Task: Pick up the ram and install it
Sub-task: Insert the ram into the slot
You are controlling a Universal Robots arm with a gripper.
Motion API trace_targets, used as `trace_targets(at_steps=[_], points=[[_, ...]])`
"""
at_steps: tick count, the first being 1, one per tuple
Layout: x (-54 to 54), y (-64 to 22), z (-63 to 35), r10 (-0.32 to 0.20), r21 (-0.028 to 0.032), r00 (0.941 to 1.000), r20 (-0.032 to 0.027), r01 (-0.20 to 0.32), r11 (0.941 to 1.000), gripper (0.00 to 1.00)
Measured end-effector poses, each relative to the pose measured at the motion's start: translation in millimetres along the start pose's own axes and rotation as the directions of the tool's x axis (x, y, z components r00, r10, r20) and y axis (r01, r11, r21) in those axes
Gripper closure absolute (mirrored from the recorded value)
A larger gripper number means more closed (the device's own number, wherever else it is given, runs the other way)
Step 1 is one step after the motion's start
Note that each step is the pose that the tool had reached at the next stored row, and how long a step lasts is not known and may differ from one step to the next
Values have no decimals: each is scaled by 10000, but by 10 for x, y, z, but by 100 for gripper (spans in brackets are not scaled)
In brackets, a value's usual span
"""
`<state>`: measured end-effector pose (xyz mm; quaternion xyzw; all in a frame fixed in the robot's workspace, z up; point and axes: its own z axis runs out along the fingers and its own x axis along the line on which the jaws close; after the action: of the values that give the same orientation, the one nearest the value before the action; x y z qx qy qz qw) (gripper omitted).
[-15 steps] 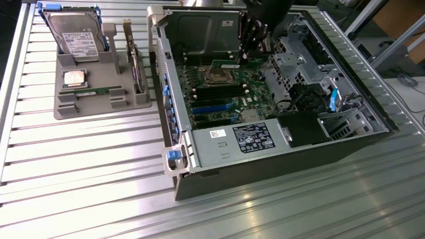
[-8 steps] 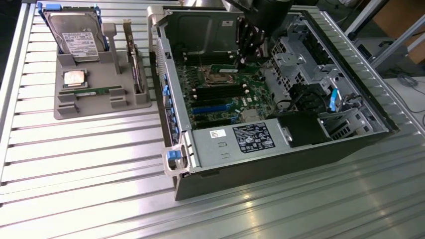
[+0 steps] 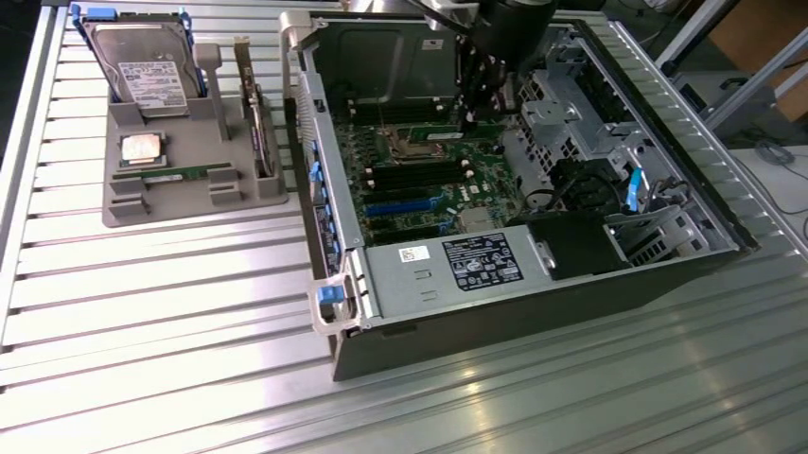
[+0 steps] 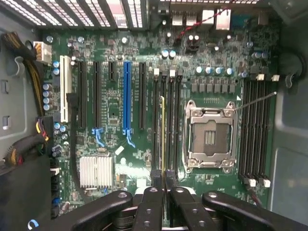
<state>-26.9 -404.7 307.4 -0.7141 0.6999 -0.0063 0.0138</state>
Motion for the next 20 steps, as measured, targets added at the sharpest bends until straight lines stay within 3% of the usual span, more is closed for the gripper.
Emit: trace_targets(at_steps=[1, 4, 7, 12, 20], points=[[0, 0, 1, -1, 34, 10000, 2, 1, 10000, 87], [1, 5, 3, -9, 35, 10000, -1, 9, 10000, 87], [0, 134, 65, -9, 34, 10000, 0, 9, 10000, 87], [13, 200, 122, -10, 34, 10000, -1, 10, 10000, 87], [30, 242, 235, -10, 35, 10000, 0, 10, 10000, 87]])
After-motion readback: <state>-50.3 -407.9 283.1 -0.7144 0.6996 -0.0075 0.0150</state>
